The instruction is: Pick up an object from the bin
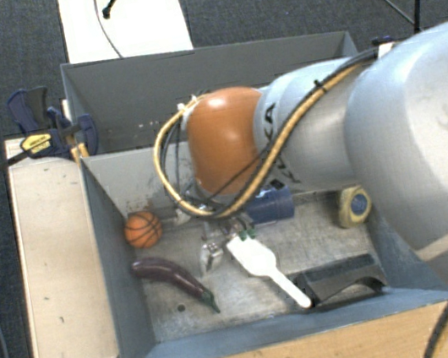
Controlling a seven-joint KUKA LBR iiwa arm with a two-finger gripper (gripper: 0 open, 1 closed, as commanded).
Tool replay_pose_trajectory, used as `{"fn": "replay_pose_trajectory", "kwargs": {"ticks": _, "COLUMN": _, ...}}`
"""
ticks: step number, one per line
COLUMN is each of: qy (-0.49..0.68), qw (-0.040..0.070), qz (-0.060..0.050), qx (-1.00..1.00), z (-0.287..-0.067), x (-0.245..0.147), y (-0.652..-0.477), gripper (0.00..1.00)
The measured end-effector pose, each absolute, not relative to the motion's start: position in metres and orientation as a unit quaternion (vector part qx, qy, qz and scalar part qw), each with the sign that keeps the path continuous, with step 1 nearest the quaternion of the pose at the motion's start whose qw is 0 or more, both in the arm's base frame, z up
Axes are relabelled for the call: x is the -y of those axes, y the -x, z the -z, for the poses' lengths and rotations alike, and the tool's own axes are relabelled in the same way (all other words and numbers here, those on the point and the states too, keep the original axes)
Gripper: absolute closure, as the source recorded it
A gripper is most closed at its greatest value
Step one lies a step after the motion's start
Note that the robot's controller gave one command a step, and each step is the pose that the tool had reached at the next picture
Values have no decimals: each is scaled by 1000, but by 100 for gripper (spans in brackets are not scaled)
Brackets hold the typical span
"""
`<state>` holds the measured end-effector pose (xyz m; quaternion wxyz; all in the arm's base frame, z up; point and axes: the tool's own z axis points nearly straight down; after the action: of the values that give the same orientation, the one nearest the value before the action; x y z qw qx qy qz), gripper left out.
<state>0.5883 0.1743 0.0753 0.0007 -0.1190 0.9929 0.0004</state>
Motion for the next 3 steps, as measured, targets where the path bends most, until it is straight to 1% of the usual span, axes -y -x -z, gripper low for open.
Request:
{"fn": "replay_pose_trajectory", "kwargs": {"ticks": 1, "qy": 26, "qw": -3, "qz": 0, "qx": -1000, "z": -119, "x": -158, "y": -582, "gripper": 0}}
{"fn": "replay_pose_trajectory", "kwargs": {"ticks": 2, "qy": 60, "qw": 6, "qz": 0, "qx": -998, "z": -128, "x": -195, "y": -546, "gripper": 0}}
{"fn": "replay_pose_trajectory", "kwargs": {"ticks": 3, "qy": 75, "qw": 5, "qz": -3, "qx": -997, "z": -74, "x": -235, "y": -540, "gripper": 100}}
